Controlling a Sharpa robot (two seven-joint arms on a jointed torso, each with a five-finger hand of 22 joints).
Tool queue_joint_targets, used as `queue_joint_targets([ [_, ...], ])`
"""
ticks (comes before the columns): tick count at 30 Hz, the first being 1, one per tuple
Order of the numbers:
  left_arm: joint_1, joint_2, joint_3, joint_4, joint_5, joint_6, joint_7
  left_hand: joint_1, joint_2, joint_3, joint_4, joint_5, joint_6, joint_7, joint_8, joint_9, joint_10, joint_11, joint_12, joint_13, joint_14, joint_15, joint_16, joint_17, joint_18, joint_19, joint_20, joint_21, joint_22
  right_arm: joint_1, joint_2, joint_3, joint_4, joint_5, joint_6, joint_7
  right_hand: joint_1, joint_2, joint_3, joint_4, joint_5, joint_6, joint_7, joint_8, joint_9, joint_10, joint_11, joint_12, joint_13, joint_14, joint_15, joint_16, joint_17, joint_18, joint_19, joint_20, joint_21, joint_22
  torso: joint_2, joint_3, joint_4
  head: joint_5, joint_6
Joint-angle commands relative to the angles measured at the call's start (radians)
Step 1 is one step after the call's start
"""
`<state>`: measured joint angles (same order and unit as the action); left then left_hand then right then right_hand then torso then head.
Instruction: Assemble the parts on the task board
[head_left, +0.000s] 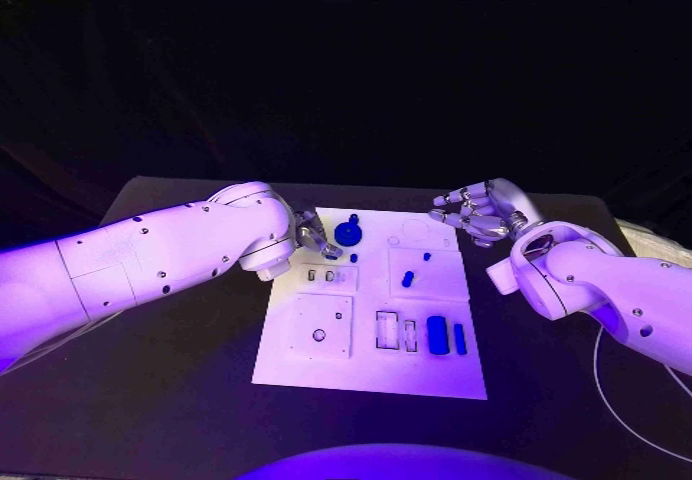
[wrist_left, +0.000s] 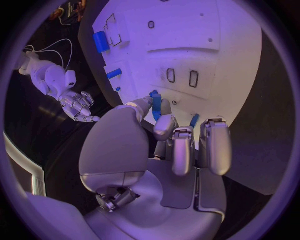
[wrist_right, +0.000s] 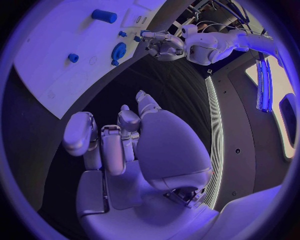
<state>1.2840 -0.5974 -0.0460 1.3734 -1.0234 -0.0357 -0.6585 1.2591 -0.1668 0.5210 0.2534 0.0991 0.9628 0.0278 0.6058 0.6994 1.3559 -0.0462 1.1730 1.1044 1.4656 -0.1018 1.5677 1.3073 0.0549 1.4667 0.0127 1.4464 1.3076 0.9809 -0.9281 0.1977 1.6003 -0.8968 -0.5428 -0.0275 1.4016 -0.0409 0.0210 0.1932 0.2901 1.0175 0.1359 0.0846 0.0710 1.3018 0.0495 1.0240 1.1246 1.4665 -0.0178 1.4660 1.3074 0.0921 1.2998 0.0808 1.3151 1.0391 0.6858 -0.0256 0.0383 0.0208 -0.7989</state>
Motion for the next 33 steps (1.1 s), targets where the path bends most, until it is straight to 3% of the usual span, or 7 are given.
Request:
queue_joint_targets([
  [1, 0.004, 0.013, -0.001, -0.012, -0.088, 0.092, -0.013, 0.0, 0.017, 0.078, -0.088, -0.01, 0.01, -0.008, 0.005, 0.004, -0.001, -0.001, -0.006, -0.001, 0.105, 0.002, 0.003, 0.263, -0.01, 0.01, 0.0, -0.005, 0.084, -0.001, 0.002, 0.0, 0.0, -0.002, 0.013, 0.002, -0.002, 0.004, -0.001, 0.007, 0.005, 0.005, 0.0, 0.001, -0.001, -0.006, -0.002, -0.003, -0.001, 0.066, -0.007, -0.003, 0.098, 0.014, -0.008, 0.002, -0.004, -0.001, 0.0, -0.0001, 0.0001, 0.002, -0.005],
  [10, 0.007, 0.054, -0.011, -0.049, -0.106, 0.185, -0.021, -0.016, 0.04, 0.052, -0.101, -0.048, 0.013, -0.011, 0.017, 0.015, 0.004, -0.003, 0.0, 0.004, 0.105, 0.001, 0.003, 0.263, -0.01, 0.011, -0.001, -0.005, 0.087, -0.001, 0.005, 0.0, 0.0, -0.002, 0.012, 0.003, -0.002, 0.004, -0.001, 0.007, 0.005, 0.005, 0.0, 0.001, -0.001, -0.006, -0.002, -0.003, -0.001, 0.066, -0.007, -0.003, 0.098, 0.014, -0.008, 0.002, -0.004, -0.001, 0.001, -0.0003, 0.0005, 0.006, -0.01],
  [16, 0.006, 0.069, -0.017, -0.063, -0.095, 0.225, -0.024, -0.024, 0.044, 0.043, -0.1, -0.051, 0.016, -0.012, 0.02, 0.017, 0.006, -0.004, 0.002, 0.006, 0.105, 0.0, 0.003, 0.263, -0.01, 0.011, -0.002, -0.005, 0.087, -0.001, 0.007, 0.0, 0.0, -0.002, 0.012, 0.004, -0.002, 0.004, -0.001, 0.007, 0.005, 0.005, 0.0, 0.001, -0.001, -0.006, -0.002, -0.003, -0.001, 0.066, -0.007, -0.003, 0.098, 0.014, -0.008, 0.002, -0.004, -0.001, 0.001, -0.0015, 0.0, 0.006, -0.012],
  [33, 0.006, 0.077, -0.022, -0.073, -0.093, 0.255, -0.027, -0.039, 0.059, 0.021, -0.098, -0.052, 0.021, -0.015, 0.026, 0.023, 0.01, -0.007, 0.007, 0.012, 0.105, -0.002, 0.003, 0.263, -0.011, 0.012, -0.004, -0.005, 0.089, -0.001, 0.008, 0.0, -0.001, 0.0, 0.011, 0.005, -0.003, 0.004, -0.002, 0.008, 0.006, 0.005, 0.0, 0.001, -0.001, -0.008, -0.002, -0.005, -0.004, 0.066, -0.007, -0.005, 0.096, 0.015, -0.009, 0.002, -0.005, -0.004, 0.001, -0.0012, 0.0003, 0.009, -0.017],
])
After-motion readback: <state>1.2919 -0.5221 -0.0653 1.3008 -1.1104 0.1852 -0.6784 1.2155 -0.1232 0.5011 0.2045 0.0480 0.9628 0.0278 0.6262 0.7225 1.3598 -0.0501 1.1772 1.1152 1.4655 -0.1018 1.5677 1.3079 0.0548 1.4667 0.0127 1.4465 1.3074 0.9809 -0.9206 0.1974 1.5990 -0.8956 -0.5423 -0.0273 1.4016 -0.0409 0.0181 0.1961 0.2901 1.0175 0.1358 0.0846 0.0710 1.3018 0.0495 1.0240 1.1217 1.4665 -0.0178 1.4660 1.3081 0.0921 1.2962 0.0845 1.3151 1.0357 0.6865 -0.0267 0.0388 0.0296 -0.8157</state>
